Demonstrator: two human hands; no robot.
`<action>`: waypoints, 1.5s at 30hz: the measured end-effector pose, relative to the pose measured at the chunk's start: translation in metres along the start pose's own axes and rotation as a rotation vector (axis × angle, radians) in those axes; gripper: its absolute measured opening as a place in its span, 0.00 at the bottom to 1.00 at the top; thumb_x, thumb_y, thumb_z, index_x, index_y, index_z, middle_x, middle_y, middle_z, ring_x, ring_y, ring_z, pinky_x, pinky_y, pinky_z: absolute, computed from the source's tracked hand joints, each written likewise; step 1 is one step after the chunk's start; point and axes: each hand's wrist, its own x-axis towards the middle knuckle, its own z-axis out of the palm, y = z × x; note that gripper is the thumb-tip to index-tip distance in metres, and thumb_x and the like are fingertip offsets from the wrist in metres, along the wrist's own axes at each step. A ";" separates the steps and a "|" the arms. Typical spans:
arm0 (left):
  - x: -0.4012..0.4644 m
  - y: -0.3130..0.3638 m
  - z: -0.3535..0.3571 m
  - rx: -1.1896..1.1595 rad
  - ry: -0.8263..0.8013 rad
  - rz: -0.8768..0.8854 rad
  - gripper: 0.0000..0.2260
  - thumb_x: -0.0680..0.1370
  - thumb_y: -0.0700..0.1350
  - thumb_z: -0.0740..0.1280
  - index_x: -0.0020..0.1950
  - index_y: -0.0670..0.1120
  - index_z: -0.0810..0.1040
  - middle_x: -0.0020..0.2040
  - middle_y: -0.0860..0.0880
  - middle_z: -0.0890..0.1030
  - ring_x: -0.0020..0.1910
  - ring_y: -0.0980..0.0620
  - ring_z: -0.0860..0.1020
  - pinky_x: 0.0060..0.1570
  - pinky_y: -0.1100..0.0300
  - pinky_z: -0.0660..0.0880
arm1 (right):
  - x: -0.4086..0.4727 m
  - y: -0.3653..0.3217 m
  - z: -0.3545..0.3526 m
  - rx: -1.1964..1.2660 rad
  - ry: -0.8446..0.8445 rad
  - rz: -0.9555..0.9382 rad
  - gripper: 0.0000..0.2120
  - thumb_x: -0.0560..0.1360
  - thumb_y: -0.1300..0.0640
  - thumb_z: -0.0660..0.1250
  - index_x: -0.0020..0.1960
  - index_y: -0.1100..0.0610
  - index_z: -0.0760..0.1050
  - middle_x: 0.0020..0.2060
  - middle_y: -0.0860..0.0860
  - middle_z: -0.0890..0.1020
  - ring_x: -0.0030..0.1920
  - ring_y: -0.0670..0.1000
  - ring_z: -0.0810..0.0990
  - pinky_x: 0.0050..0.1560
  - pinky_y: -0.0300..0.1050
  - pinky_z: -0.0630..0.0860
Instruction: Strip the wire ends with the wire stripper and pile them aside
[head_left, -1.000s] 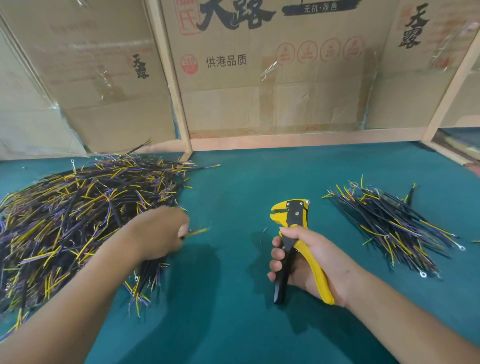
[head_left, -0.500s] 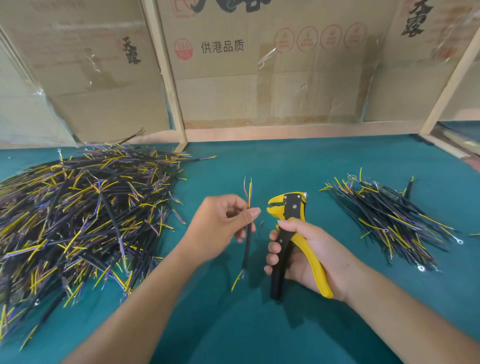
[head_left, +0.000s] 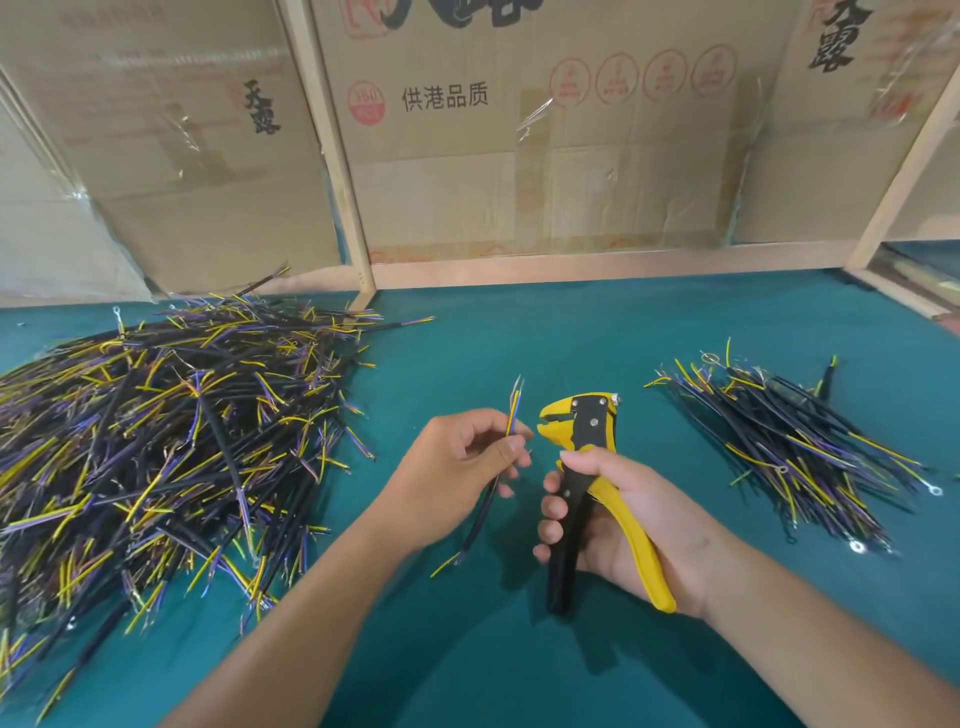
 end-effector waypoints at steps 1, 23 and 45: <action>0.000 0.001 0.001 -0.016 0.001 0.005 0.06 0.82 0.39 0.65 0.52 0.42 0.82 0.37 0.51 0.81 0.35 0.53 0.76 0.38 0.59 0.77 | 0.000 0.000 0.000 -0.005 0.000 0.000 0.12 0.75 0.51 0.66 0.45 0.61 0.73 0.35 0.56 0.72 0.34 0.56 0.73 0.44 0.54 0.79; -0.010 0.014 0.001 0.267 0.013 0.204 0.07 0.84 0.44 0.60 0.51 0.56 0.73 0.40 0.56 0.80 0.41 0.49 0.76 0.44 0.52 0.73 | 0.014 0.005 -0.014 0.015 -0.049 -0.007 0.13 0.70 0.50 0.73 0.40 0.61 0.80 0.34 0.56 0.74 0.33 0.57 0.75 0.41 0.54 0.80; -0.015 0.017 0.004 0.242 -0.022 0.092 0.14 0.83 0.58 0.54 0.46 0.50 0.68 0.38 0.61 0.75 0.37 0.57 0.69 0.43 0.48 0.74 | 0.027 0.008 -0.027 0.010 -0.099 0.012 0.16 0.64 0.48 0.80 0.40 0.60 0.82 0.34 0.56 0.75 0.33 0.58 0.76 0.42 0.55 0.80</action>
